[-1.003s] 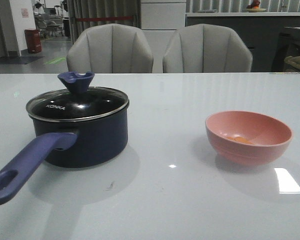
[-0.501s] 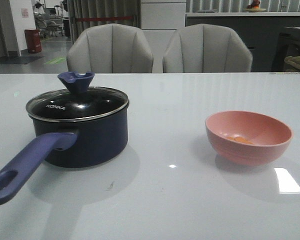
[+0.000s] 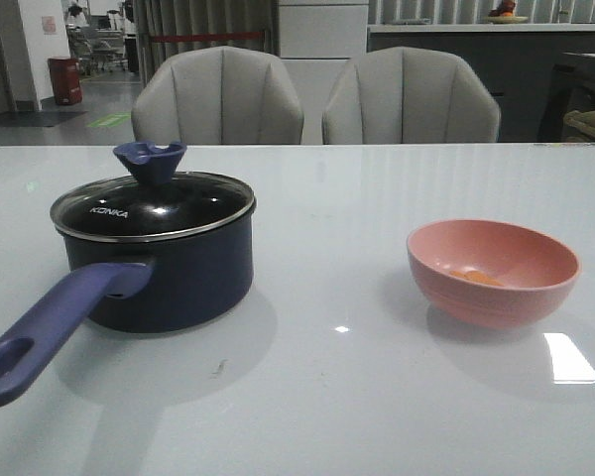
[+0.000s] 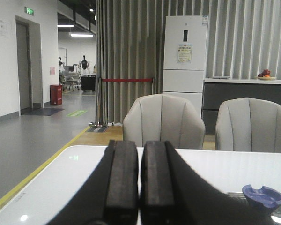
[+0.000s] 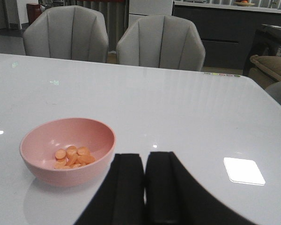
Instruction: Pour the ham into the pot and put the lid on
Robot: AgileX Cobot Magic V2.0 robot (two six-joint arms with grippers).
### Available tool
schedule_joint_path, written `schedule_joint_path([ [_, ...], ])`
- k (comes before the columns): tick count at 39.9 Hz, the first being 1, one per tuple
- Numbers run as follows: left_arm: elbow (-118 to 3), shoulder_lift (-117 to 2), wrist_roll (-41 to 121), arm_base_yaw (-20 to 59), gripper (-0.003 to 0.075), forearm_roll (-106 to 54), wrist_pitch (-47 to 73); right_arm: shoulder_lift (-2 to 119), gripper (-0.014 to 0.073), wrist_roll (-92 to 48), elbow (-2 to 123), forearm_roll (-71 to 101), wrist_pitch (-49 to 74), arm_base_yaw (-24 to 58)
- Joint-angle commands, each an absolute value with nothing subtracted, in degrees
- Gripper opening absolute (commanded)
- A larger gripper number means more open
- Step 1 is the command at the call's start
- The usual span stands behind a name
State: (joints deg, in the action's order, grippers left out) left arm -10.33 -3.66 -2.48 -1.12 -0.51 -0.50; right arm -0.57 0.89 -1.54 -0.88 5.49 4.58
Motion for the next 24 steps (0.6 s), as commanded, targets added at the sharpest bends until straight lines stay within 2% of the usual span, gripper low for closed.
schedule_joint_path([
  [1,-16.55,-8.68,-2.82,-1.37,0.0120,-1.29,0.61,-1.40,0.0169,0.77,-1.23,-1.49,0.72,4.43],
  [9,-22.83,-15.79,-2.82,-1.37,0.0120,-1.87,9.56,-1.40,0.0169,0.77,-1.23,-1.49,0.72,4.43],
  [24,-21.88,-18.07,-2.82,-1.37,0.0137,-2.43,9.53,-1.40,0.0169,0.77,-1.23,-1.49,0.72,4.43],
])
